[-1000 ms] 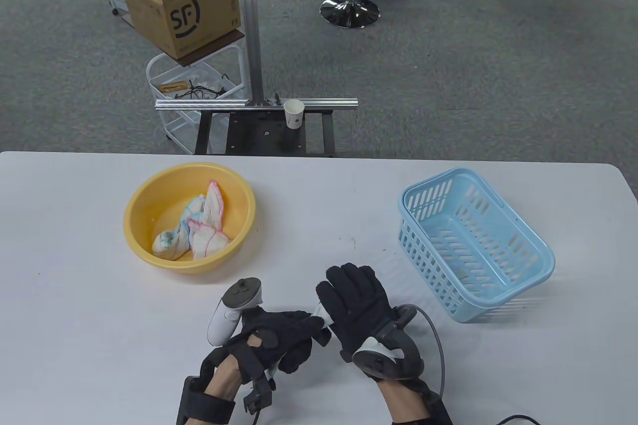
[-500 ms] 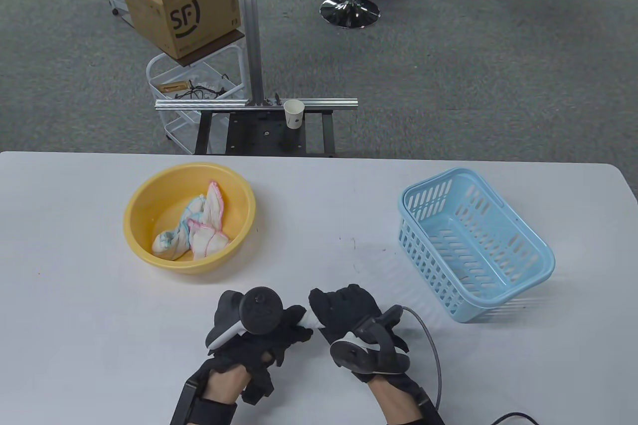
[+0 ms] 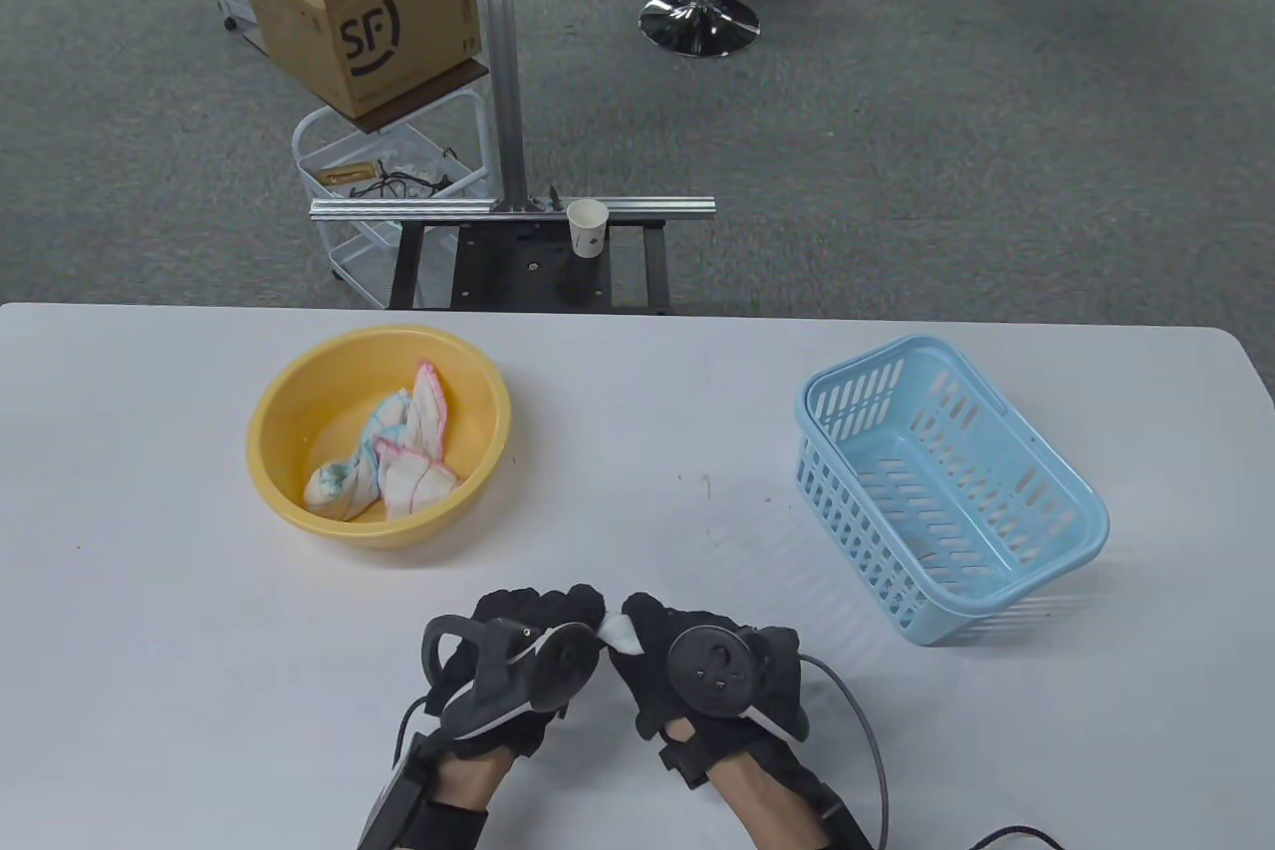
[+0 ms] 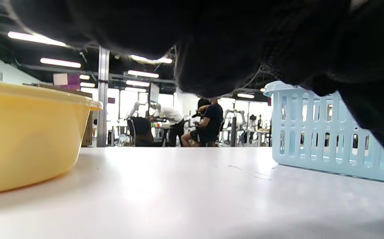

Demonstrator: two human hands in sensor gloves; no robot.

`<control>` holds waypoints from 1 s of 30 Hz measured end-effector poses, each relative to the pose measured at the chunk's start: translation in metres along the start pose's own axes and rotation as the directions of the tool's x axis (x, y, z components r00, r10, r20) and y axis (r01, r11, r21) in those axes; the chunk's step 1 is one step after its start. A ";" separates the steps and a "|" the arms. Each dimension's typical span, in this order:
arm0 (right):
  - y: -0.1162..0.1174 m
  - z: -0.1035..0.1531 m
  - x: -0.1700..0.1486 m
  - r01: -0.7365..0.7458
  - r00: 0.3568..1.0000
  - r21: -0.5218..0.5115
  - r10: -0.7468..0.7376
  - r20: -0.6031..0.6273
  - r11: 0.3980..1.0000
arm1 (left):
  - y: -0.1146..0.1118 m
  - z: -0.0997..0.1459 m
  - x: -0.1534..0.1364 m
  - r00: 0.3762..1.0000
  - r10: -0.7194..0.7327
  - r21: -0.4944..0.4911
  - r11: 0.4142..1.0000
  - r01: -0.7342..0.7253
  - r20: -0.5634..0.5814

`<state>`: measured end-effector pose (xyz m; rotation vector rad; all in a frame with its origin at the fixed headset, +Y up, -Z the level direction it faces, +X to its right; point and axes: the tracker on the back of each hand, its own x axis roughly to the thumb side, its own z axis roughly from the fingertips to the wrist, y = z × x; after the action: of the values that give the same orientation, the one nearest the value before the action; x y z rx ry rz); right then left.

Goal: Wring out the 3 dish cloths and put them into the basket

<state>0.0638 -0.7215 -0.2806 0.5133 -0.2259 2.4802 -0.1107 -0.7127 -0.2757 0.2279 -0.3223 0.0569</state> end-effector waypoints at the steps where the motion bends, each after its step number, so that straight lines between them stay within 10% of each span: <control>1: 0.000 0.000 -0.003 0.051 0.998 0.014 -0.050 -0.025 0.999 | 0.000 0.000 0.001 1.000 0.004 0.005 1.000 -0.004 0.004; 22: 0.015 -0.003 -0.044 0.618 0.769 0.176 -0.544 -0.335 0.766 | 0.010 0.004 0.010 0.994 -0.043 0.102 0.994 0.033 0.100; 30: 0.004 -0.001 -0.040 0.458 0.878 0.088 -0.435 -0.200 0.885 | 0.015 0.007 -0.003 0.998 0.037 0.104 0.994 -0.042 0.047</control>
<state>0.0915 -0.7450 -0.2983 0.3495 0.1220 2.0735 -0.1173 -0.6998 -0.2676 0.3272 -0.3691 0.1083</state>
